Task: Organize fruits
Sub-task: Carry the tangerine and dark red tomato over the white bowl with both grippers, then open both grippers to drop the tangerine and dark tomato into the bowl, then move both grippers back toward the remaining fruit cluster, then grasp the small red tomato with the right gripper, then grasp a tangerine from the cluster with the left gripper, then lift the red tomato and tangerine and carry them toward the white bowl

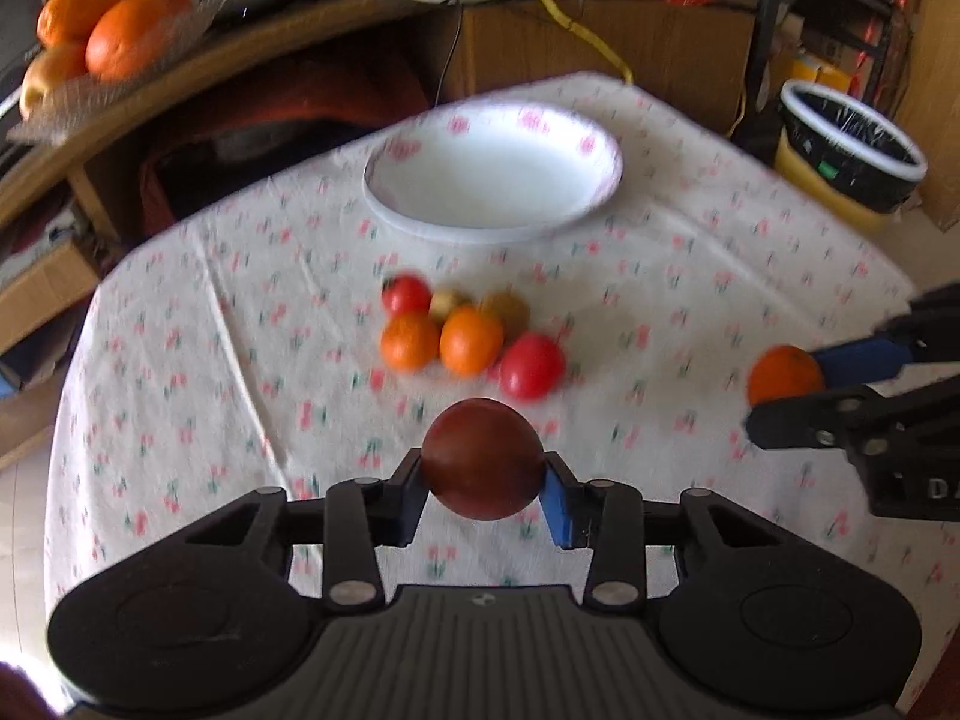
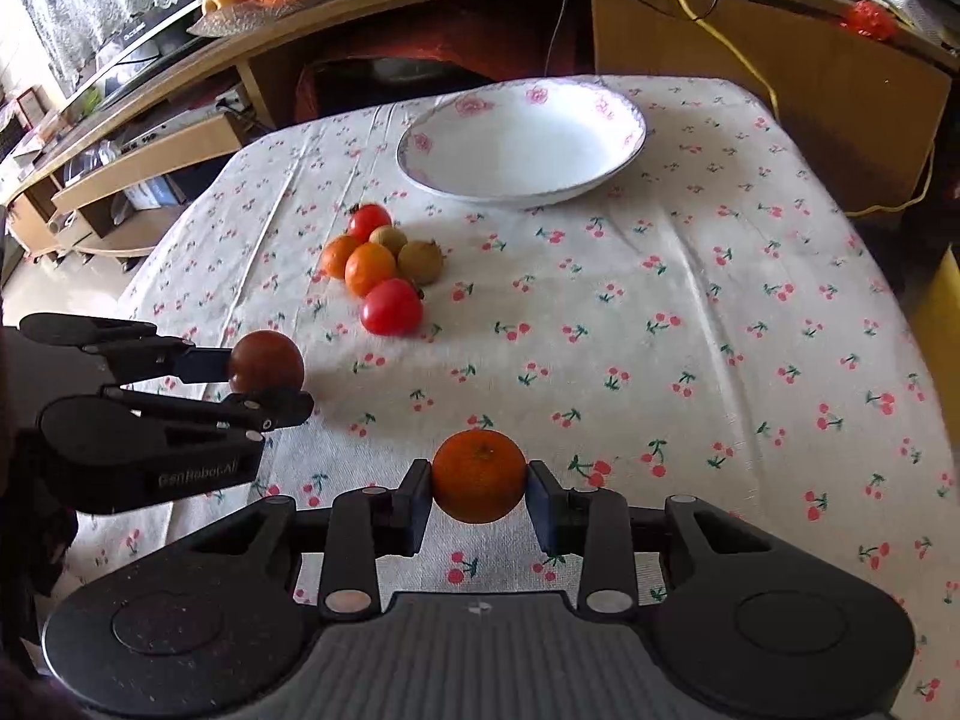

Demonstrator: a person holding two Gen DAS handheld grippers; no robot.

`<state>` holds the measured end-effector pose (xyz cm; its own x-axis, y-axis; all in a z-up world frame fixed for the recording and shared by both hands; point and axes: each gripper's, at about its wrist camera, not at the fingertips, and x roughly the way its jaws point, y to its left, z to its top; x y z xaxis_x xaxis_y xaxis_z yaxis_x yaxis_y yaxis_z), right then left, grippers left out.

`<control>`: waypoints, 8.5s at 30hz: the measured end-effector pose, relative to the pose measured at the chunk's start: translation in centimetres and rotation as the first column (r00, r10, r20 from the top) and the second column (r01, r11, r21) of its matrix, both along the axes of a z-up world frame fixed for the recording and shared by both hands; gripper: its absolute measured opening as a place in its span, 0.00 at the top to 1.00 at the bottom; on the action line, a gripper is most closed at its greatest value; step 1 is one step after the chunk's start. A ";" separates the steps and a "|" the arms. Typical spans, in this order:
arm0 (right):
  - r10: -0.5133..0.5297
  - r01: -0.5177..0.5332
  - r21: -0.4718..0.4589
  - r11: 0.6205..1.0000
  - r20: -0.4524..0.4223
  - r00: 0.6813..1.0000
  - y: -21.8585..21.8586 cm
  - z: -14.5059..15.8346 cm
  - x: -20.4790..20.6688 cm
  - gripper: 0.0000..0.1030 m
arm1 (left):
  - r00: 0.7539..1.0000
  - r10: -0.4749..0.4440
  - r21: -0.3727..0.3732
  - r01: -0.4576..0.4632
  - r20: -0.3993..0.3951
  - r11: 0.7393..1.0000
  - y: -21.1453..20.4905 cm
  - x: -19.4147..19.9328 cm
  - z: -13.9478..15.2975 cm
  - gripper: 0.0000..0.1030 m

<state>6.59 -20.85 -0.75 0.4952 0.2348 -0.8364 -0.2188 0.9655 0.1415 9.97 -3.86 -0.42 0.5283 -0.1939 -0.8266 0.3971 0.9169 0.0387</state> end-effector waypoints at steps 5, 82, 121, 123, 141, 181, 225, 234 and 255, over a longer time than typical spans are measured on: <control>0.019 -0.017 -0.027 0.999 0.080 0.997 0.7 2.0 2.2 0.72 | 0.999 -0.021 -0.018 0.022 0.033 1.000 -1.1 2.9 1.3 0.54; -0.008 0.019 -0.068 0.998 0.154 0.988 -0.4 1.0 13.1 0.56 | 0.998 -0.014 -0.067 0.018 0.063 0.998 -0.8 11.1 1.5 0.44; 0.189 -0.188 -0.056 0.981 0.013 0.982 4.3 -0.8 8.2 0.56 | 0.995 -0.102 -0.017 0.102 0.003 0.995 3.0 5.1 0.0 0.39; 0.198 -0.197 -0.052 0.979 0.009 0.980 4.4 -0.9 8.1 0.56 | 0.995 -0.102 -0.018 0.102 -0.002 0.995 3.2 5.0 0.0 0.39; 0.260 -0.261 -0.014 0.965 -0.032 0.965 6.3 -2.3 8.8 0.56 | 0.995 -0.096 -0.013 0.096 -0.020 0.995 4.8 4.7 -0.3 0.39; 0.138 -0.140 -0.023 0.990 -0.071 0.988 1.2 -1.9 7.9 0.71 | 0.974 -0.225 -0.064 0.224 -0.007 0.972 -0.8 6.2 -1.5 0.39; 0.153 -0.153 0.005 0.988 -0.065 0.986 0.8 -1.3 7.6 0.74 | 0.965 -0.255 -0.057 0.251 -0.069 0.966 -0.7 5.2 -1.8 0.60; 0.190 -0.194 -0.042 0.980 -0.078 0.979 0.8 -1.8 6.7 0.73 | 0.955 -0.289 -0.016 0.289 -0.067 0.957 -1.0 3.9 -2.2 0.60; 0.195 -0.197 -0.037 0.980 -0.065 0.979 1.2 -2.5 7.6 0.70 | 0.958 -0.280 0.004 0.281 -0.066 0.960 -1.1 4.0 -2.7 0.54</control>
<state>14.24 -19.61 -3.21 0.3909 0.2858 -0.8749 -0.3966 0.9101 0.1200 13.95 -4.98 -3.07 0.4006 -0.3152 -0.8603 0.6401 0.7681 0.0166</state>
